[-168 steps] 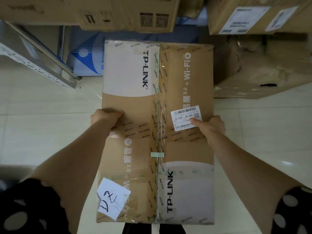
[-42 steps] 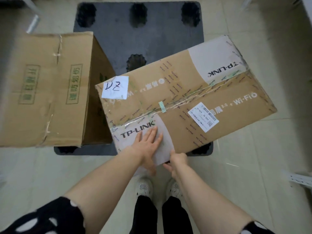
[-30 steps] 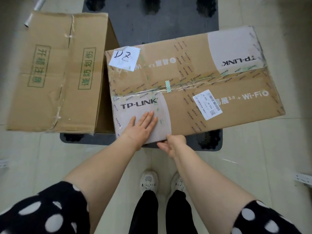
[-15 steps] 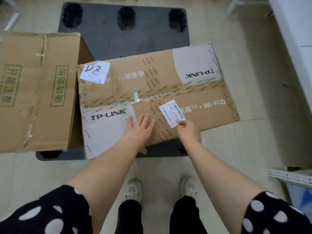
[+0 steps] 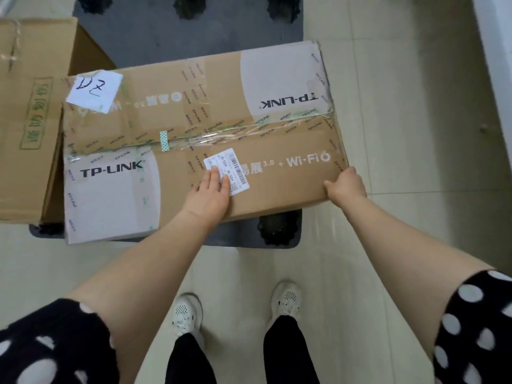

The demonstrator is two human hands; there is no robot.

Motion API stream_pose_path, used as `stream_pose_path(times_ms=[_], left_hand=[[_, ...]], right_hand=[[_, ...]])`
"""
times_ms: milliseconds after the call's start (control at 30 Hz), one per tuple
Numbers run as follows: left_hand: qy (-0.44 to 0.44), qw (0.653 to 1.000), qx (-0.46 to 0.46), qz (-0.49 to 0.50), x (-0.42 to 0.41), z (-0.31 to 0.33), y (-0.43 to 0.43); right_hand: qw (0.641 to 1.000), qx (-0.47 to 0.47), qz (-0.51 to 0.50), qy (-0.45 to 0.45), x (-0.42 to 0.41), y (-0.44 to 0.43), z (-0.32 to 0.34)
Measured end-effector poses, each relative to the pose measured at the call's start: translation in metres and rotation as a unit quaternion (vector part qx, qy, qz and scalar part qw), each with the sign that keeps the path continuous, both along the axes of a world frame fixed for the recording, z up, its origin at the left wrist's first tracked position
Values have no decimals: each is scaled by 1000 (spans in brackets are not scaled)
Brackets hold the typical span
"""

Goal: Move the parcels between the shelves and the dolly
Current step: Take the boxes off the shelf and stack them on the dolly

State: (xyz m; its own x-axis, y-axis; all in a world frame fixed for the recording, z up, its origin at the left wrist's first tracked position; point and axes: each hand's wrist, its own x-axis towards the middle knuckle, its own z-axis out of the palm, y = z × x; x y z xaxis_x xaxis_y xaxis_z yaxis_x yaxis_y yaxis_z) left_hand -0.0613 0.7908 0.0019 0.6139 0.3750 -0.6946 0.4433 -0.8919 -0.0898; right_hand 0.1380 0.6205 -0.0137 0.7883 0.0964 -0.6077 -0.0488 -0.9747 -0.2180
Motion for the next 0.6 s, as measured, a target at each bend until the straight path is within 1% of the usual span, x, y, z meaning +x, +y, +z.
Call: stream_pose_path(times_ms=[233,433,600], left_hand=[[6,1000,4,8,0,3,-6],[10,1000,-7,4,-19,6,-8],[4,1000,-15,7,-37,0,-6]], right_hand=[[997,-46,54,12,8,-9,-5],[995,-72,65,10,-15,-22,-5],[996,-75,46,14,-41,-32,-5]])
